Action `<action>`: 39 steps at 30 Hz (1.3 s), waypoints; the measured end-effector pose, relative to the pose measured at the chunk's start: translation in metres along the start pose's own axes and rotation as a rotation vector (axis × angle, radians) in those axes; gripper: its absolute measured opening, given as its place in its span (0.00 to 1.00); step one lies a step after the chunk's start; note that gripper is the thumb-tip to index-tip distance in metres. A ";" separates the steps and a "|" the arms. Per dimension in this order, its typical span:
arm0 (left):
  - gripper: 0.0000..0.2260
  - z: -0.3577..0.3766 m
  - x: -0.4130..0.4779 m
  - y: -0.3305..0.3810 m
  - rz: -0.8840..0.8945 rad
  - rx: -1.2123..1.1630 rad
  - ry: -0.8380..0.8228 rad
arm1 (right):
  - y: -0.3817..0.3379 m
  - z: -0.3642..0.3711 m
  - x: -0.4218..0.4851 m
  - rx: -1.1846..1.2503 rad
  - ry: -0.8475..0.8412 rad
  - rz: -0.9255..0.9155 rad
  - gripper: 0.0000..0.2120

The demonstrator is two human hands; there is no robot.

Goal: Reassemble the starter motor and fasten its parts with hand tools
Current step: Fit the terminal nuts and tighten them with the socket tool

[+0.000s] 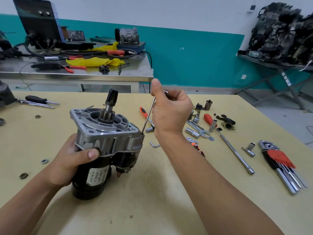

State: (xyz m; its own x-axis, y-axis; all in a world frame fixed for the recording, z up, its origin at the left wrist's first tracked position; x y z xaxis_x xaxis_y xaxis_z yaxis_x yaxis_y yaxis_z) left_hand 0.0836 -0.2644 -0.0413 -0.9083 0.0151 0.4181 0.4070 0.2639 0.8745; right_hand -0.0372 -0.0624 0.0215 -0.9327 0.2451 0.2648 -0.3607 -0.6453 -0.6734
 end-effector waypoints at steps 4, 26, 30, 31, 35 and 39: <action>0.22 -0.001 0.000 0.000 0.001 0.012 0.011 | -0.005 -0.002 -0.001 -0.064 0.041 -0.058 0.14; 0.19 -0.008 -0.008 -0.001 -0.218 -0.084 0.207 | -0.003 -0.009 0.013 -0.405 -0.246 0.066 0.13; 0.20 -0.001 -0.019 -0.017 -0.492 -0.272 0.266 | 0.040 -0.016 -0.013 -0.787 -0.492 0.116 0.11; 0.19 0.004 -0.021 -0.019 -0.537 -0.337 0.261 | 0.045 -0.014 -0.017 -0.868 -0.549 0.101 0.09; 0.21 0.003 -0.029 -0.016 -0.643 -0.496 0.333 | 0.049 0.004 -0.033 -1.282 -0.903 -0.135 0.35; 0.29 -0.018 -0.032 -0.004 -0.650 -0.445 0.401 | 0.027 0.044 -0.090 -1.099 -1.313 -0.598 0.52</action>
State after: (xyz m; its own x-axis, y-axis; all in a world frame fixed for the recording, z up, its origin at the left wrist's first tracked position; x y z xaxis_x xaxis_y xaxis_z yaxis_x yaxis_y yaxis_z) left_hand 0.1131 -0.2835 -0.0542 -0.9047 -0.3685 -0.2136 -0.1025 -0.2985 0.9489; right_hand 0.0369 -0.1333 0.0099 -0.2758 -0.7799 0.5619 -0.9555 0.1584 -0.2490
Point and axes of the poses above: each hand's wrist, its own x-axis towards the middle knuckle, its own z-axis out of the palm, y = z × x, the point moved 10 cm from there along x, towards the middle knuckle, and after that the axes turned 15 degrees about x, right-handed, at the moved point
